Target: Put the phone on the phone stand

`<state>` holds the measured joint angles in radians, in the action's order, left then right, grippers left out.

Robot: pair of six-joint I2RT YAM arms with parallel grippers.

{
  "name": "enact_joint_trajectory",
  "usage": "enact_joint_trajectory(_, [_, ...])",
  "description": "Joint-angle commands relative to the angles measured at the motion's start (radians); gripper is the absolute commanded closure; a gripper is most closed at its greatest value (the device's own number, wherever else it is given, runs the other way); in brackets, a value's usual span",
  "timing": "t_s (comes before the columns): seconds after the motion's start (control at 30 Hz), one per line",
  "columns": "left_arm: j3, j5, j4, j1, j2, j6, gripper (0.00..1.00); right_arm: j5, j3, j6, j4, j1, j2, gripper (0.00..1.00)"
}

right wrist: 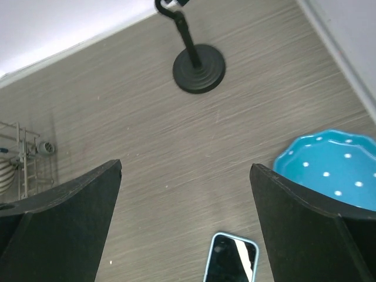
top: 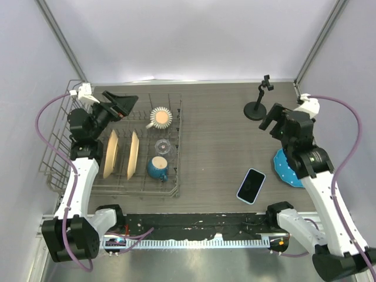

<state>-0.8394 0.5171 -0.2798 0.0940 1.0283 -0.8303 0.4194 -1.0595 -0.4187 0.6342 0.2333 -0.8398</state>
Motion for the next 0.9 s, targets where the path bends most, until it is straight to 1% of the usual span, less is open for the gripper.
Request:
enact_joint_trajectory(0.0, [-0.043,0.092,-0.098,-0.026,0.032,-0.052,0.03,-0.125,0.003,-0.031,-0.183,-0.002,-0.126,0.04])
enact_joint_trajectory(0.03, [-0.047,0.096,-0.096,-0.040,0.050,-0.052,0.03,-0.163,-0.003,-0.028,-0.256,-0.002,-0.172,0.04])
enact_joint_trajectory(0.1, [-0.058,0.129,-0.094,-0.085,0.071,-0.049,0.03,-0.179,-0.020,-0.057,-0.341,-0.008,-0.226,0.04])
enact_joint_trajectory(0.13, [-0.072,0.141,-0.093,-0.126,0.091,-0.038,0.03,-0.188,-0.028,-0.077,-0.416,-0.015,-0.279,0.04])
enact_joint_trajectory(0.17, [-0.079,0.155,-0.081,-0.173,0.102,-0.029,0.03,-0.205,-0.046,-0.106,-0.448,-0.029,-0.309,0.04])
enact_joint_trajectory(0.2, [-0.087,0.156,-0.075,-0.198,0.111,-0.017,0.03,-0.229,-0.056,-0.168,-0.480,-0.079,-0.333,0.04])
enact_joint_trajectory(0.23, [-0.110,0.155,-0.062,-0.227,0.119,0.002,0.04,-0.299,-0.060,-0.211,-0.561,-0.107,-0.359,0.04])
enact_joint_trajectory(0.27, [-0.131,0.121,0.017,-0.293,0.134,0.073,0.03,-0.330,-0.063,-0.250,-0.606,-0.141,-0.401,0.04])
enact_joint_trajectory(0.3, [-0.160,0.082,0.075,-0.330,0.144,0.104,0.03,-0.353,-0.060,-0.290,-0.638,-0.202,-0.424,0.04])
enact_joint_trajectory(0.33, [-0.226,0.048,0.130,-0.368,0.154,0.131,0.03,-0.375,-0.057,-0.377,-0.728,-0.221,-0.441,0.04])
enact_joint_trajectory(0.37, [-0.259,0.020,0.196,-0.438,0.177,0.146,0.03,-0.399,-0.047,-0.409,-0.763,-0.271,-0.473,0.04])
enact_joint_trajectory(0.4, [-0.285,-0.014,0.205,-0.465,0.196,0.140,0.03,-0.406,-0.042,-0.442,-0.792,-0.296,-0.485,0.04])
enact_joint_trajectory(0.43, [-0.338,-0.018,0.205,-0.494,0.213,0.134,0.03,-0.404,-0.042,-0.472,-0.841,-0.333,-0.496,0.04])
enact_joint_trajectory(0.47, [-0.369,-0.023,0.214,-0.535,0.232,0.131,0.03,-0.403,-0.046,-0.479,-0.861,-0.342,-0.511,0.04])
enact_joint_trajectory(0.5, [-0.406,-0.011,0.223,-0.553,0.283,0.138,0.03,-0.406,-0.051,-0.480,-0.878,-0.354,-0.539,0.04])
enact_joint_trajectory(0.53, [-0.493,-0.002,0.240,-0.565,0.308,0.149,0.03,-0.422,-0.059,-0.480,-0.907,-0.373,-0.559,0.04])
enact_joint_trajectory(0.57, [-0.542,0.007,0.301,-0.580,0.340,0.170,0.03,-0.460,-0.077,-0.477,-0.921,-0.383,-0.576,0.04])
enact_joint_trajectory(0.63, [-0.643,0.024,0.359,-0.591,0.397,0.236,0.03,-0.517,-0.089,-0.462,-0.964,-0.413,-0.631,0.04])
enact_joint_trajectory(0.67, [-0.655,0.030,0.384,-0.594,0.403,0.249,0.03,-0.534,-0.112,-0.445,-0.966,-0.423,-0.649,0.04])
enact_joint_trajectory(0.7, [-0.652,0.041,0.384,-0.594,0.407,0.255,0.03,-0.589,-0.132,-0.437,-0.966,-0.436,-0.675,0.04])
enact_joint_trajectory(0.77, [-0.597,0.076,0.357,-0.593,0.388,0.260,0.03,-0.672,-0.207,-0.417,-0.966,-0.468,-0.769,0.04])
enact_joint_trajectory(0.8, [-0.568,0.087,0.344,-0.594,0.374,0.263,0.03,-0.759,-0.233,-0.399,-0.970,-0.474,-0.801,0.07])
enact_joint_trajectory(0.83, [-0.516,0.090,0.335,-0.596,0.346,0.276,0.03,-0.789,-0.258,-0.393,-0.972,-0.477,-0.865,0.07])
enact_joint_trajectory(0.87, [-0.497,0.072,0.341,-0.609,0.329,0.301,0.03,-0.824,-0.298,-0.387,-0.975,-0.482,-0.892,0.08])
